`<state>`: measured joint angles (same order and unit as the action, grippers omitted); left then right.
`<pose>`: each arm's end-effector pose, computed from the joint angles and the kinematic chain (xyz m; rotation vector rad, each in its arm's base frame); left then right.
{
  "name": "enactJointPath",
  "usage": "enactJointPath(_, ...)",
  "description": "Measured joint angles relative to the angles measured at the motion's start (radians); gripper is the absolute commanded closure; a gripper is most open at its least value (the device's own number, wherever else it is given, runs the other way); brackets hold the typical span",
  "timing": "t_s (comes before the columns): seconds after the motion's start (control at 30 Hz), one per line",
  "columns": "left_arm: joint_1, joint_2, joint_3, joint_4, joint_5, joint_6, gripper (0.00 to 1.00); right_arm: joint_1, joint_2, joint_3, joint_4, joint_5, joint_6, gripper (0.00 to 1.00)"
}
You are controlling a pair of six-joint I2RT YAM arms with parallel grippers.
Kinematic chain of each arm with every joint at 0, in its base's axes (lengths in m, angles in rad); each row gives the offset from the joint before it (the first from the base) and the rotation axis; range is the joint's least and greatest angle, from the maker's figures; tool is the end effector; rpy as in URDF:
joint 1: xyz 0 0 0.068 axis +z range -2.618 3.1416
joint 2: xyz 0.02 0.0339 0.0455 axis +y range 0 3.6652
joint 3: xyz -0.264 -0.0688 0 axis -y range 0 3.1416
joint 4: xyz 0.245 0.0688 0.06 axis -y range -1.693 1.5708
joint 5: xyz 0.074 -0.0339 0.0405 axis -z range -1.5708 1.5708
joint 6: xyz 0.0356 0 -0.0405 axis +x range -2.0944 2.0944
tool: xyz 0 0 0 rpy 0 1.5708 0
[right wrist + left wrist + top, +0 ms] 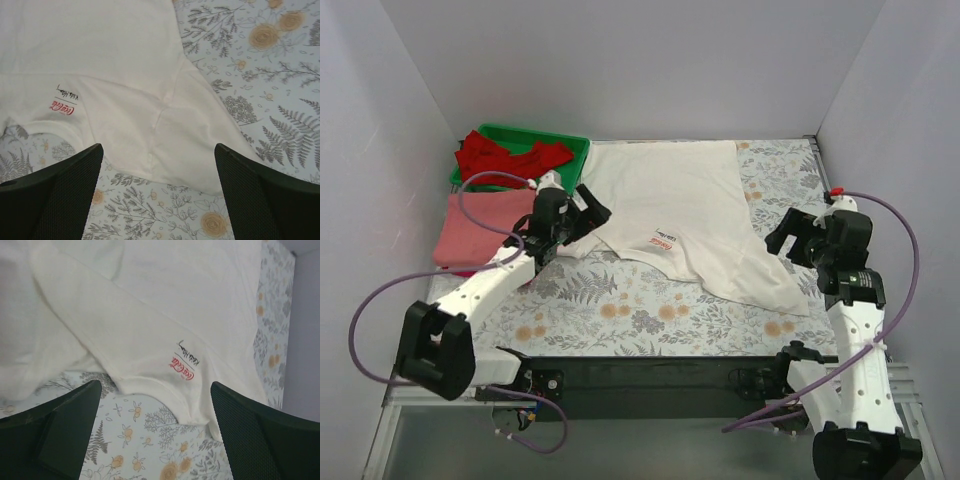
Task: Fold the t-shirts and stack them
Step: Flatten the tshirt out
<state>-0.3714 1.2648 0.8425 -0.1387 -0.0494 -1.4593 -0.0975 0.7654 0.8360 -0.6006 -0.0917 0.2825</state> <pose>0.2628 -0.1005 0.2613 -1.2219 1.9593 -0.9769 0.1638 -0.0127 0.3182 0.3431 2.0770 0.2075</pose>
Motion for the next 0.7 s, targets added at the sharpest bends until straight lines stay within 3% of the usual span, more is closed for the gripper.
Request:
enactJointPath(0.13,-0.097,0.188,0.053,0.029,0.061,0.013,0.09,0.033,0.132,0.0,0.109,-0.09,-0.002,0.02)
enactJointPath(0.27,-0.116,0.323,0.066,0.033,0.076,0.019,0.09,0.189,0.343,0.05,0.201,-0.075,-0.033,0.02)
enactJointPath(0.4,-0.116,0.408,0.087,0.033,0.084,0.024,0.08,0.313,0.661,0.261,0.27,-0.058,-0.091,0.02)
enactJointPath(0.63,-0.115,0.426,0.134,0.001,-0.009,0.034,0.04,0.326,1.217,0.713,0.312,0.013,-0.178,0.02)
enactJointPath(0.7,-0.1,0.472,0.179,-0.013,-0.05,0.035,0.04,0.327,1.315,0.755,0.303,0.03,-0.185,0.02)
